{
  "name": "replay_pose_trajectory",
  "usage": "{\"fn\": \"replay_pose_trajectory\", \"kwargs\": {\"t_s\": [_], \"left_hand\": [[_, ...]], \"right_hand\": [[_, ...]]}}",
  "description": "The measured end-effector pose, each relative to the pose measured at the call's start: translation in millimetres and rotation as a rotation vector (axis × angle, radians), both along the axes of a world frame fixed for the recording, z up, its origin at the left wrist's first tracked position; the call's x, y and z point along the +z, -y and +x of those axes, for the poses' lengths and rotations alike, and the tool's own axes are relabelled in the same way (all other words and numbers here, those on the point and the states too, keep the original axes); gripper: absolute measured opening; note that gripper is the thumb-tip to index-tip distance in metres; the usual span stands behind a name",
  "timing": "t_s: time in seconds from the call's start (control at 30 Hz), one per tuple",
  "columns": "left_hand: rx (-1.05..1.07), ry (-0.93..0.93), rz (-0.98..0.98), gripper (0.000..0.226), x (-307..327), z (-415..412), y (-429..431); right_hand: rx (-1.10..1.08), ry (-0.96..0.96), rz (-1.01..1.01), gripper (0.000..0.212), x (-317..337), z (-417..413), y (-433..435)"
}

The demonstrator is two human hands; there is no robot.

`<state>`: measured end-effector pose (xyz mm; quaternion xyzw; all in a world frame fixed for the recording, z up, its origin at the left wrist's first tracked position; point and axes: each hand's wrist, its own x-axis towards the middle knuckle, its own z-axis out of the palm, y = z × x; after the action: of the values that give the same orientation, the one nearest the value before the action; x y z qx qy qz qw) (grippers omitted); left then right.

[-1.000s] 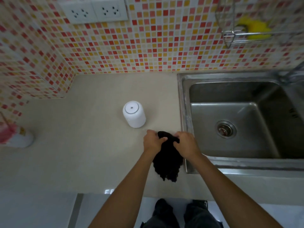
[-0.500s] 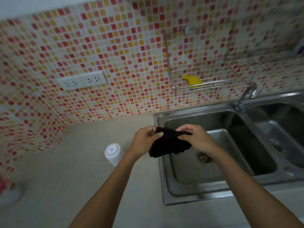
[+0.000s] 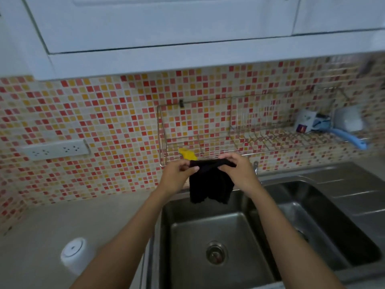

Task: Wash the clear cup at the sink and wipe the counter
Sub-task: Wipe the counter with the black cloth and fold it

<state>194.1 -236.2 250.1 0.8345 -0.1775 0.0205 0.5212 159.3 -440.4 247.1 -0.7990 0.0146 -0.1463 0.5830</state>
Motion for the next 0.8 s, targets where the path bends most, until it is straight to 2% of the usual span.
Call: {"fn": "replay_pose_trajectory", "kwargs": {"t_s": [0.2,0.4,0.6,0.67,0.8], "left_hand": [[0.025,0.024,-0.053,0.025,29.3,23.7,38.6],[0.053,-0.018,-0.103,0.019,42.7,60.8,61.6],[0.142,-0.145,-0.104,0.018,27.6,114.9,69.7],[0.173,-0.201,-0.112,0.011,17.4,124.6,70.2],[0.197,-0.263,-0.096,0.014,-3.1,142.2,71.1]], "right_hand": [[0.007,0.046,0.076,0.025,43.6,35.9,43.0],[0.026,0.0,0.181,0.031,56.2,90.9,64.2],[0.064,-0.189,0.05,0.04,39.9,151.0,72.5],[0.093,-0.254,-0.018,0.038,29.1,165.7,72.4],[0.124,-0.278,-0.152,0.033,15.1,184.8,73.0]]}}
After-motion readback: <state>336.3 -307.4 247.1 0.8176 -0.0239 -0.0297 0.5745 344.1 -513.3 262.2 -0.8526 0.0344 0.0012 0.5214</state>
